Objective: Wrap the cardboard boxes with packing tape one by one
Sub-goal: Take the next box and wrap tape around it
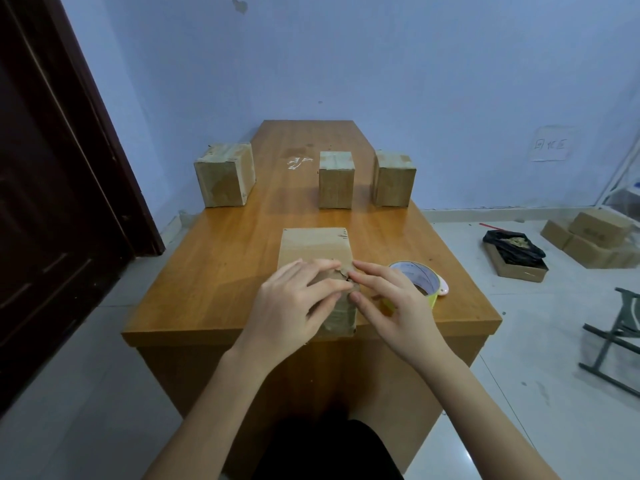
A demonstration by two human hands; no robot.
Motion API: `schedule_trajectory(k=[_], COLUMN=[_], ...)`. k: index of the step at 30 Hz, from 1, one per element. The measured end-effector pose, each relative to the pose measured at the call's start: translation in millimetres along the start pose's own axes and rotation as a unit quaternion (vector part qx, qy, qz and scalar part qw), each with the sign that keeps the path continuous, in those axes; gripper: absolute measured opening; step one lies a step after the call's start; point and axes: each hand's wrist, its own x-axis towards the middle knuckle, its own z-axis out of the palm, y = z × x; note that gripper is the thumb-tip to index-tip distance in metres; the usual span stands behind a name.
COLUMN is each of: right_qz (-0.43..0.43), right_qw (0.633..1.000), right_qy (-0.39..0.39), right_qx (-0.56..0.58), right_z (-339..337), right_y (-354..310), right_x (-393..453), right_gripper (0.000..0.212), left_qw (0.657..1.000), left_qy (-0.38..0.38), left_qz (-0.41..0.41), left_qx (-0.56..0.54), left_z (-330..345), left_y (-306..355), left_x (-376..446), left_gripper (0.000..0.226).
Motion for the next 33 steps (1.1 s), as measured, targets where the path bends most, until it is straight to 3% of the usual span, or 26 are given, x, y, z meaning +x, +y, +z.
schedule_trajectory(k=[6,10,15,20,28,31,33], right_qz=[0.003,-0.038,-0.055,-0.044,-0.163,-0.145,-0.091], right_qw=[1.000,0.999,0.997,0.997,0.976,0.982,0.995], right_qy=[0.007,0.029,0.050,0.049,0.021,0.011,0.008], right_qx=[0.026,0.020,0.032,0.051,-0.144,-0.120,-0.045], right_z=[-1,1,4,5,-7,-7,-5], right_y=[0,0,1,1,1,1,2], right_x=[1,-1,-2,-1,10,10,5], right_gripper=[0.035,0.025,0.022,0.022,0.019,0.016,0.017], left_qw=[0.999,1.000,0.994,0.997,0.998,0.999,0.999], left_qy=[-0.014,-0.010,-0.013,-0.057,-0.048,-0.037,-0.027], left_qz=[-0.028,-0.021,-0.087,-0.057,-0.041,-0.033,-0.035], left_qx=[0.011,-0.004,-0.071,0.020,0.016,0.018,0.007], left_z=[-1,0,-5,-2,0,1,2], left_y=[6,2,-2,-1,-4,-3,-3], left_x=[6,5,4,4,3,3,3], left_gripper=[0.019,0.014,0.037,0.044,0.038,0.036,0.033])
